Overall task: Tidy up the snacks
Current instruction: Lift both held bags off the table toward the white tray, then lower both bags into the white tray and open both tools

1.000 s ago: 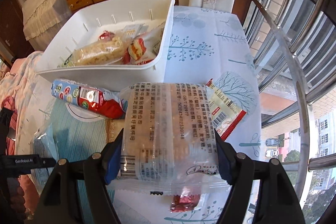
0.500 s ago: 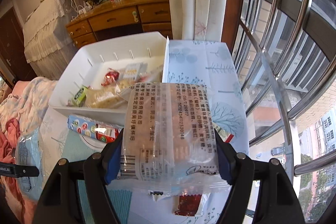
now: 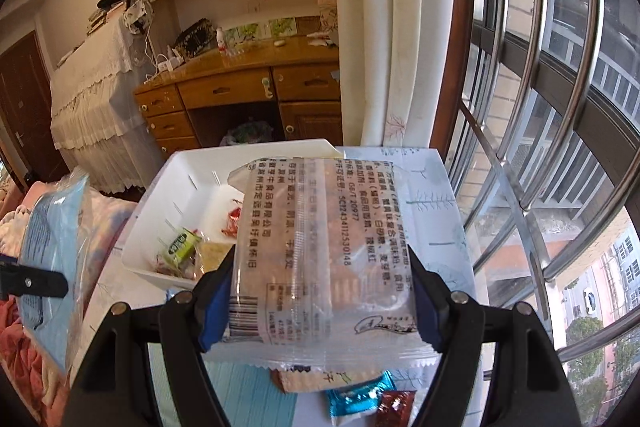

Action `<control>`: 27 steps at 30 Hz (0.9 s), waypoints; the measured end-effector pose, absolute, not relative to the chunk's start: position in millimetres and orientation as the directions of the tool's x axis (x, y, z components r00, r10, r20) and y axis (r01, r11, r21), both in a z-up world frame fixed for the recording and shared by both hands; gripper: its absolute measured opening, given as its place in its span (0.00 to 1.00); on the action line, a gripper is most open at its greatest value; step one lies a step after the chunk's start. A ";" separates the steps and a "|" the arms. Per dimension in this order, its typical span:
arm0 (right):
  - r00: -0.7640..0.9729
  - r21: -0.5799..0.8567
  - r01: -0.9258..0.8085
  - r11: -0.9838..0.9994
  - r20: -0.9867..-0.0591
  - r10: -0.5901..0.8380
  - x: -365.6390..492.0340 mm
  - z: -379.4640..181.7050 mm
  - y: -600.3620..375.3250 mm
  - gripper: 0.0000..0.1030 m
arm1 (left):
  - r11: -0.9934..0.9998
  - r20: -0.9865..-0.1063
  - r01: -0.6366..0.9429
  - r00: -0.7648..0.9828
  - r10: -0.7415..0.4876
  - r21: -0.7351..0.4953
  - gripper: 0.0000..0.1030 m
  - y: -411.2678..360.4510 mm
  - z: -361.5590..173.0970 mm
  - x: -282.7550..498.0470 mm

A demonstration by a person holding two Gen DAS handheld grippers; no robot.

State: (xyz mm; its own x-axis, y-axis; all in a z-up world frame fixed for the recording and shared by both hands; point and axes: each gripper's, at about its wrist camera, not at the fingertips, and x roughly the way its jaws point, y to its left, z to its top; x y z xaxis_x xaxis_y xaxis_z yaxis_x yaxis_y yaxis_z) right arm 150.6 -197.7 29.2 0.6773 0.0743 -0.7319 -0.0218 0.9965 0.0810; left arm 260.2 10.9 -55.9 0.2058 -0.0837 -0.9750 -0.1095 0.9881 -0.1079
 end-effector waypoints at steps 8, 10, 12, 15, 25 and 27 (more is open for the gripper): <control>0.726 0.077 -0.005 0.997 -0.686 0.057 164.9 38.9 -172.5 0.73 | 0.985 -0.950 -0.022 0.271 -0.159 -0.171 0.88 23.0 -40.1 294.9; 0.733 0.070 0.000 0.998 -0.679 0.048 170.2 38.9 -165.7 0.73 | 0.984 -0.941 0.001 0.292 -0.173 -0.181 0.88 26.0 -40.1 304.5; 0.736 0.064 0.002 0.998 -0.676 0.042 175.3 38.4 -159.9 0.73 | 0.981 -0.932 0.020 0.309 -0.191 -0.194 0.88 27.6 -42.5 311.8; 0.737 0.064 0.001 0.998 -0.675 0.043 183.4 35.3 -150.6 0.74 | 0.975 -0.912 0.059 0.343 -0.222 -0.215 0.88 31.8 -48.3 323.0; 0.709 0.108 0.042 0.993 -0.703 0.047 201.2 20.7 -136.5 0.78 | 0.952 -0.831 0.122 0.467 -0.303 -0.279 0.89 44.1 -70.6 339.1; 0.714 0.123 0.053 0.991 -0.699 0.048 202.0 21.2 -136.9 0.78 | 0.951 -0.824 0.119 0.476 -0.306 -0.284 0.90 48.1 -74.2 342.4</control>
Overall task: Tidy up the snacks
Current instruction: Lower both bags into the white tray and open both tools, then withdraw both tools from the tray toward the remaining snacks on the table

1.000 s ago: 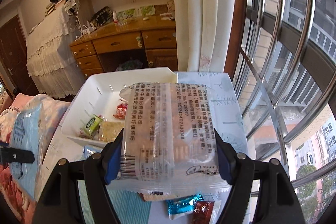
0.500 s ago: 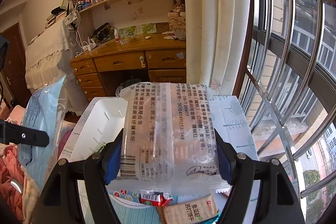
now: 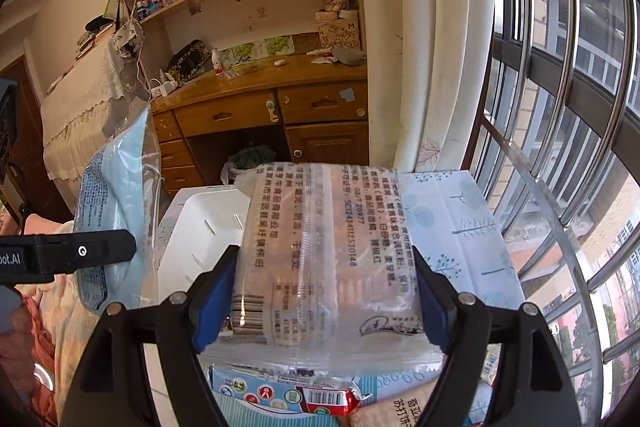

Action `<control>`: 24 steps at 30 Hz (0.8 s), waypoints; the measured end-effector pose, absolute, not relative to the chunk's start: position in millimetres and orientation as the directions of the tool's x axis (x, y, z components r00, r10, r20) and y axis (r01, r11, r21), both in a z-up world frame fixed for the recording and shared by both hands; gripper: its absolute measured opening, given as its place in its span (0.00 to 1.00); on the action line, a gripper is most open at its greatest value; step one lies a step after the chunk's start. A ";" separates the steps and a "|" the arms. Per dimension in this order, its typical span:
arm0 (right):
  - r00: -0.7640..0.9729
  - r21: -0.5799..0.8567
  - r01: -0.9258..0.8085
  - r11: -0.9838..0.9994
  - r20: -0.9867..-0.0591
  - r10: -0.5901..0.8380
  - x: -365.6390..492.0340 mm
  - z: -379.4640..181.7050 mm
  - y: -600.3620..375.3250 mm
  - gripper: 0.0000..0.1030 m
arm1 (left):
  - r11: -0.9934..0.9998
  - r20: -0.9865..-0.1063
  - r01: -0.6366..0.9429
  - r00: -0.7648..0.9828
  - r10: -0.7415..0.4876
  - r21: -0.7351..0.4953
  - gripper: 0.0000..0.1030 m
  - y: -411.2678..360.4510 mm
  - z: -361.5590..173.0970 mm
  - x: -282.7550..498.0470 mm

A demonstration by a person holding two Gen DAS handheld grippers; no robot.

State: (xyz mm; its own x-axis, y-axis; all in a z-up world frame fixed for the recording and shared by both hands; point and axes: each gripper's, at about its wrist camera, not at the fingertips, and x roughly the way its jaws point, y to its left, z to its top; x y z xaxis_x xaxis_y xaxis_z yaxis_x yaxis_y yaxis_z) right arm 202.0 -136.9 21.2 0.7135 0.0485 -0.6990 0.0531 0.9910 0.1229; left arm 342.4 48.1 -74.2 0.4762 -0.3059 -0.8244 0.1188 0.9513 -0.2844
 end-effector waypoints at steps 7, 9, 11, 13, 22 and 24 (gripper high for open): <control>0.718 0.119 0.078 0.990 -0.695 0.027 201.0 28.6 -135.6 0.88 | 0.949 -0.822 0.121 0.477 -0.312 -0.291 0.99 52.8 -78.6 352.5; 0.720 0.115 0.087 0.990 -0.694 0.017 198.5 31.2 -135.8 0.89 | 0.953 -0.817 0.137 0.490 -0.303 -0.271 0.99 49.9 -73.1 352.0; 0.720 0.116 0.092 0.989 -0.694 0.014 196.0 34.7 -136.5 0.89 | 0.953 -0.813 0.142 0.497 -0.304 -0.269 0.99 48.3 -68.2 349.8; 0.726 0.125 0.093 0.988 -0.687 0.018 191.3 39.6 -138.7 0.89 | 0.949 -0.806 0.151 0.501 -0.316 -0.278 0.99 47.2 -63.4 345.6; 0.760 0.180 0.065 0.982 -0.647 0.068 167.5 59.1 -150.0 0.89 | 0.961 -0.784 0.143 0.556 -0.277 -0.238 0.99 46.4 -37.7 305.4; 0.758 0.194 0.050 0.980 -0.647 0.089 162.1 61.5 -152.7 0.89 | 0.964 -0.778 0.123 0.572 -0.262 -0.235 0.99 47.1 -32.8 293.7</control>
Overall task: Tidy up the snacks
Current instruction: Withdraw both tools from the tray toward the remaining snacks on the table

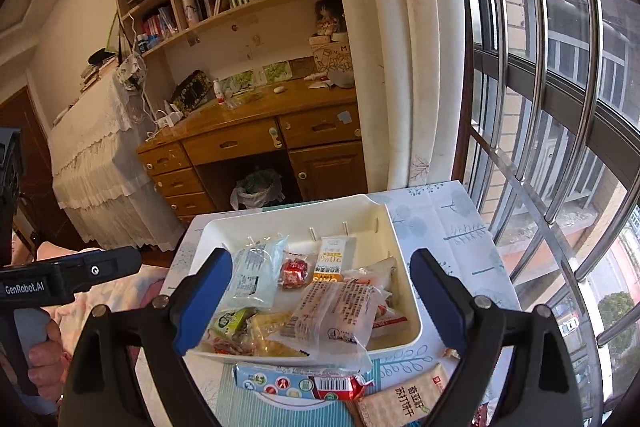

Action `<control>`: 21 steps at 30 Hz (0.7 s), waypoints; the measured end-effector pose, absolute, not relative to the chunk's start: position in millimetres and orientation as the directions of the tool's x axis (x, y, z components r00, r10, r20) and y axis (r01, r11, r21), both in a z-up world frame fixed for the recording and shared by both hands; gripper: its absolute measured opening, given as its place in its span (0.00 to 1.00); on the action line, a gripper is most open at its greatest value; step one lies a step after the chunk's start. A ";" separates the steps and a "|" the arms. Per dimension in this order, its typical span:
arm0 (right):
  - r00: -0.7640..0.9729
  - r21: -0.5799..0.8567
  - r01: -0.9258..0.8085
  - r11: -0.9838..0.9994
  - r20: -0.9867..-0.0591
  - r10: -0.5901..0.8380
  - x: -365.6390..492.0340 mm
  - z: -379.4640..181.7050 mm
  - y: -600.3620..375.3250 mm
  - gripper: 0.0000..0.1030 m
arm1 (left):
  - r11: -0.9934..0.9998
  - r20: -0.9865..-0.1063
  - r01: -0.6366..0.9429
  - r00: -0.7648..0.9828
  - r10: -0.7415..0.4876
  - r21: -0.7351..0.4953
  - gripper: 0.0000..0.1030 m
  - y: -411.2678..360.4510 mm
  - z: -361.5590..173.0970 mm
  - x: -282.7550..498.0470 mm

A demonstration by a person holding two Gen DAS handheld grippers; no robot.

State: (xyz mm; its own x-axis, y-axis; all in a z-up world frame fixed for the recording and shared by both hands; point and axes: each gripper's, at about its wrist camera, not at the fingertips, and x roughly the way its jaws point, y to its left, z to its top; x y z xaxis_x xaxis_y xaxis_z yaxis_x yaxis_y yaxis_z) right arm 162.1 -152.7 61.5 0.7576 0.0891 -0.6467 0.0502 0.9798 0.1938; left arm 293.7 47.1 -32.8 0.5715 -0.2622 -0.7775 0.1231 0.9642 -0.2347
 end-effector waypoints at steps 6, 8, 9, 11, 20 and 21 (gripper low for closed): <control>0.745 0.258 -0.005 0.966 -0.644 0.176 143.3 65.6 -166.6 0.89 | 0.966 -0.748 0.058 0.622 -0.233 -0.253 0.99 49.7 -22.6 254.4; 0.737 0.272 -0.022 0.962 -0.646 0.200 137.6 64.7 -170.7 0.89 | 0.964 -0.738 0.036 0.636 -0.224 -0.262 0.99 50.8 -21.2 241.2; 0.732 0.279 -0.035 0.960 -0.647 0.214 133.7 64.2 -173.9 0.89 | 0.964 -0.734 0.023 0.643 -0.218 -0.266 0.99 51.2 -21.2 234.1; 0.722 0.284 -0.047 0.958 -0.653 0.229 129.2 62.4 -177.3 0.89 | 0.962 -0.730 0.000 0.652 -0.207 -0.272 0.99 51.9 -22.0 221.1; 0.697 0.325 -0.034 0.945 -0.669 0.256 113.4 56.4 -182.3 0.89 | 0.961 -0.726 -0.020 0.660 -0.194 -0.274 0.99 61.7 -24.1 184.0; 0.703 0.325 -0.016 0.945 -0.668 0.242 110.9 57.5 -181.8 0.89 | 0.962 -0.727 -0.005 0.657 -0.202 -0.273 0.99 63.6 -24.3 182.7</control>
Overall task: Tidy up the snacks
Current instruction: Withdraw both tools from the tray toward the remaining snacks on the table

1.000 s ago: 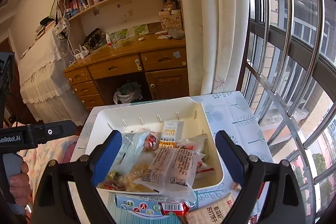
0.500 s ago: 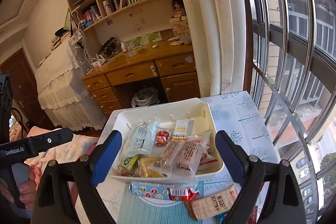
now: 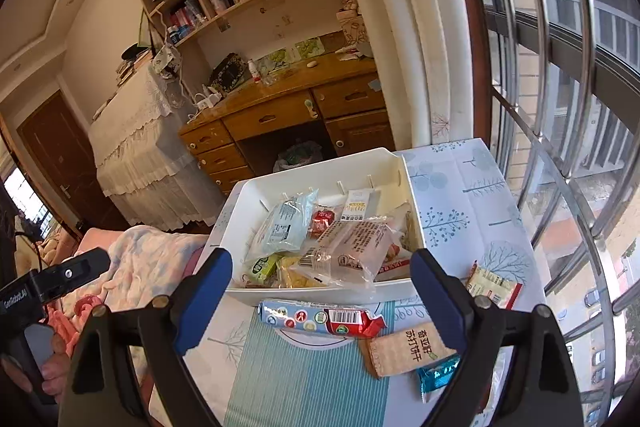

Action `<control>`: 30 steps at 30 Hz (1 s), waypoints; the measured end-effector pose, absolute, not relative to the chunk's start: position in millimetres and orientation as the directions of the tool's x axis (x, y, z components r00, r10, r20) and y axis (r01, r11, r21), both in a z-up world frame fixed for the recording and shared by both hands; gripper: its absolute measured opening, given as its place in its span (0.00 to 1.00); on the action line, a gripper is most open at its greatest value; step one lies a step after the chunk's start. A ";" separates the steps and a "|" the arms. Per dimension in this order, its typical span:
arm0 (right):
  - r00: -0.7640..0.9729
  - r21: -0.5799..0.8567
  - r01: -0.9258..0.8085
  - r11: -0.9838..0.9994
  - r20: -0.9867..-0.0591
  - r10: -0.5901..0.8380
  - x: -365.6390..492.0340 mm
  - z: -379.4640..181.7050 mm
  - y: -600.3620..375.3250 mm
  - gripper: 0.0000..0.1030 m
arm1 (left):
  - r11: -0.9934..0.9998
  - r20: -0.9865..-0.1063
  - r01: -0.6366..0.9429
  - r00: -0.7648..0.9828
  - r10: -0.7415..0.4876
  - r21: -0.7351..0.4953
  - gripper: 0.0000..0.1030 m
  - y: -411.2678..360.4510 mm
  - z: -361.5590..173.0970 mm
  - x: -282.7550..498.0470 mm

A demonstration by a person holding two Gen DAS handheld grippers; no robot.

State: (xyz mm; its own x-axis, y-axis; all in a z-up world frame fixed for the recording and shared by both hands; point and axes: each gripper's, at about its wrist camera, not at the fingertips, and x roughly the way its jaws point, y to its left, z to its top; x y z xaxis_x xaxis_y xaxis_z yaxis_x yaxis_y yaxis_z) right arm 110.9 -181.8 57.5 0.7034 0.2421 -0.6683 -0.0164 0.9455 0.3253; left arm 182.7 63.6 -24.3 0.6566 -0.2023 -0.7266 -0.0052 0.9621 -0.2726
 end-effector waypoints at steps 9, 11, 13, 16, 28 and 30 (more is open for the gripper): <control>0.761 0.325 0.154 0.933 -0.641 0.098 86.5 69.1 -177.7 0.89 | 0.953 -0.729 0.176 0.615 -0.302 -0.246 0.99 71.2 -22.1 189.8; 0.763 0.336 0.205 0.919 -0.643 0.065 79.9 67.3 -176.0 0.89 | 0.944 -0.731 0.234 0.597 -0.330 -0.235 0.99 71.9 -22.5 193.2; 0.757 0.353 0.254 0.901 -0.652 0.042 73.8 62.5 -172.9 0.89 | 0.933 -0.734 0.281 0.581 -0.353 -0.226 0.99 72.3 -24.0 196.3; 0.742 0.364 0.324 0.873 -0.670 0.005 65.3 54.4 -168.5 0.89 | 0.914 -0.742 0.344 0.551 -0.382 -0.216 0.99 72.2 -28.8 201.3; 0.644 0.359 0.542 0.760 -0.758 -0.101 18.7 20.8 -157.6 0.89 | 0.819 -0.798 0.542 0.400 -0.450 -0.189 0.99 54.2 -62.5 213.7; 0.619 0.346 0.569 0.746 -0.778 -0.111 13.1 14.7 -159.7 0.89 | 0.804 -0.806 0.571 0.392 -0.444 -0.165 0.99 45.5 -68.7 212.5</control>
State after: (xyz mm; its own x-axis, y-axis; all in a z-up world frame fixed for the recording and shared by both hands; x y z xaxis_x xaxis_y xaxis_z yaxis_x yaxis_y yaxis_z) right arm 13.1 -159.7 14.7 0.6187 -0.1111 -0.7777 0.5689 0.7461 0.3460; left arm 212.5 45.5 -68.7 0.3924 -0.4439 -0.8056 0.5705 0.8044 -0.1654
